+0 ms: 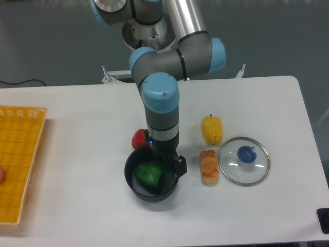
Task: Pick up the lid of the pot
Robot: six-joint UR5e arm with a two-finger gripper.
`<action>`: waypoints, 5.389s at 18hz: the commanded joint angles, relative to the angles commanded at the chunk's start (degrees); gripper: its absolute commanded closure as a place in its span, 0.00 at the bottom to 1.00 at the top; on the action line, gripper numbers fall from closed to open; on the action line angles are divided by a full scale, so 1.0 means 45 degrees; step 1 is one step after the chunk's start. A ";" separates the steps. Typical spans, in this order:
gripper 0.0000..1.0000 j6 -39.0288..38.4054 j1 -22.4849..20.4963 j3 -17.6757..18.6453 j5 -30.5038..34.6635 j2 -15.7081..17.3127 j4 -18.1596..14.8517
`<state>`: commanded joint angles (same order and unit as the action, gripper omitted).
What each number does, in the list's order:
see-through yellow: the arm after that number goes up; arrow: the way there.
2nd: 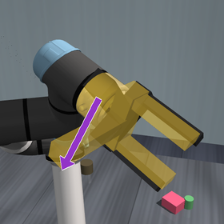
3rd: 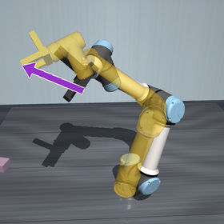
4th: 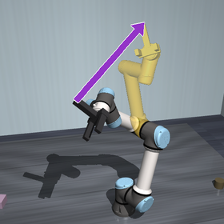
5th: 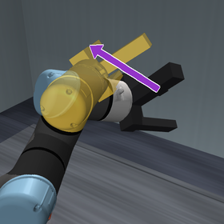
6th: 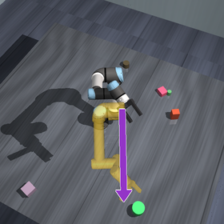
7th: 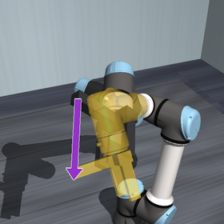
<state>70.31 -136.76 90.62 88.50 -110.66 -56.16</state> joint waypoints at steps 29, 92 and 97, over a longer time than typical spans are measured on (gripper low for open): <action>0.00 0.4414 -0.3711 -0.0021 0.0900 -0.1640 -0.0196; 0.44 0.5254 -0.3711 -0.1173 0.1097 -0.2480 -0.0586; 0.44 0.5176 -0.3653 -0.1154 0.1076 -0.2285 -0.0605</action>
<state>93.60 -153.19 85.43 93.34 -120.94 -58.88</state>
